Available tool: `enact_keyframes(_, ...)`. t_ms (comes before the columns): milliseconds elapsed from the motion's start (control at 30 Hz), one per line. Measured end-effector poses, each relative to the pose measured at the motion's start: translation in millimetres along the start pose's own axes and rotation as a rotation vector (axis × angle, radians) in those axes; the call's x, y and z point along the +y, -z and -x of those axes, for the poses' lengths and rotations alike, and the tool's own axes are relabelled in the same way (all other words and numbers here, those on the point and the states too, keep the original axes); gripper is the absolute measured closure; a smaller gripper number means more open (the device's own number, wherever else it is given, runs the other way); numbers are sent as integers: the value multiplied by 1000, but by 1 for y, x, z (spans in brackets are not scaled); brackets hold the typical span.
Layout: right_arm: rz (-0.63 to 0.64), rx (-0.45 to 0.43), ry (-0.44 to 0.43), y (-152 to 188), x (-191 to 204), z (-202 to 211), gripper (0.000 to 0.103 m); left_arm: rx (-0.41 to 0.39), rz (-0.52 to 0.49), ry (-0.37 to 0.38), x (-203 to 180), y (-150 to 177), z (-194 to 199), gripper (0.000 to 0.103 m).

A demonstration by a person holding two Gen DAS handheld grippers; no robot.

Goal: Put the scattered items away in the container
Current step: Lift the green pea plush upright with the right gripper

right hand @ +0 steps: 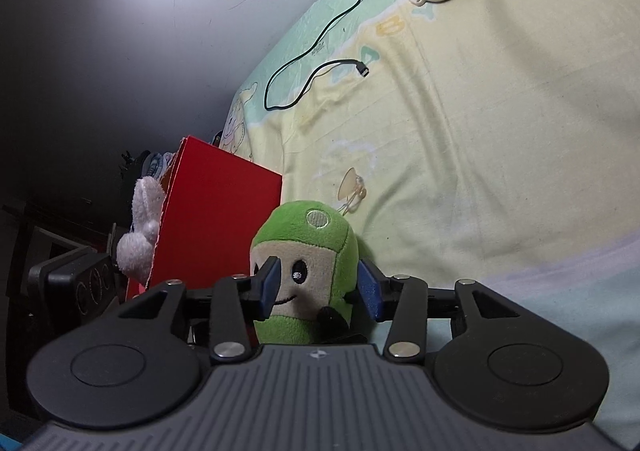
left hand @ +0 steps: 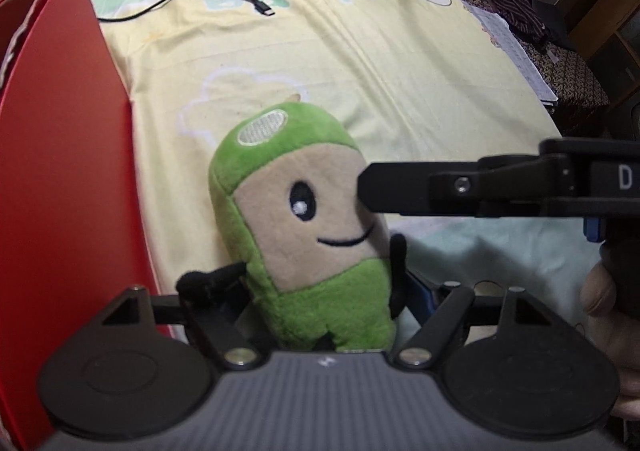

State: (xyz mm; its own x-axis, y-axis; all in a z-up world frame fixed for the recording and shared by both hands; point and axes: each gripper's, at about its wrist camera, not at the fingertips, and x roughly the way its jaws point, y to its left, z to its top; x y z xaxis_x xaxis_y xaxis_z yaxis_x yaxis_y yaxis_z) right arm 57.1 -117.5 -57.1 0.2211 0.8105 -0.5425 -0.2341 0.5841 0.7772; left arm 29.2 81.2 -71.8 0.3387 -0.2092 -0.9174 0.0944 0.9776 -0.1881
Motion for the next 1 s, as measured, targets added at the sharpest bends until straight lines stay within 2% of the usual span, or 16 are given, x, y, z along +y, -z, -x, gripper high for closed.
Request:
enact_keyframes(67,-13,14,7,3,1,-10,53,-7,-10,-10,-1,1,-1,25)
enact_keyframes(167,-63,16,-26,5,-3,-19,45,-14,-25,-17,-2,3,-1,26)
enact_keyframes(300,-137,20,-65,7,-11,-22,46,-15,-44,-33,-4,4,-1,30)
enact_keyframes(367,-162,25,-77,11,-15,-20,49,-17,-63,-29,-7,5,2,31)
enact_keyframes(433,-161,15,-76,15,-14,-13,53,-21,-84,-16,-13,7,5,31)
enact_keyframes(733,-129,-48,13,28,-2,34,53,-37,-233,51,-57,21,16,31)
enact_keyframes(1000,-117,-120,39,40,11,69,53,-108,-254,103,-67,19,44,31)
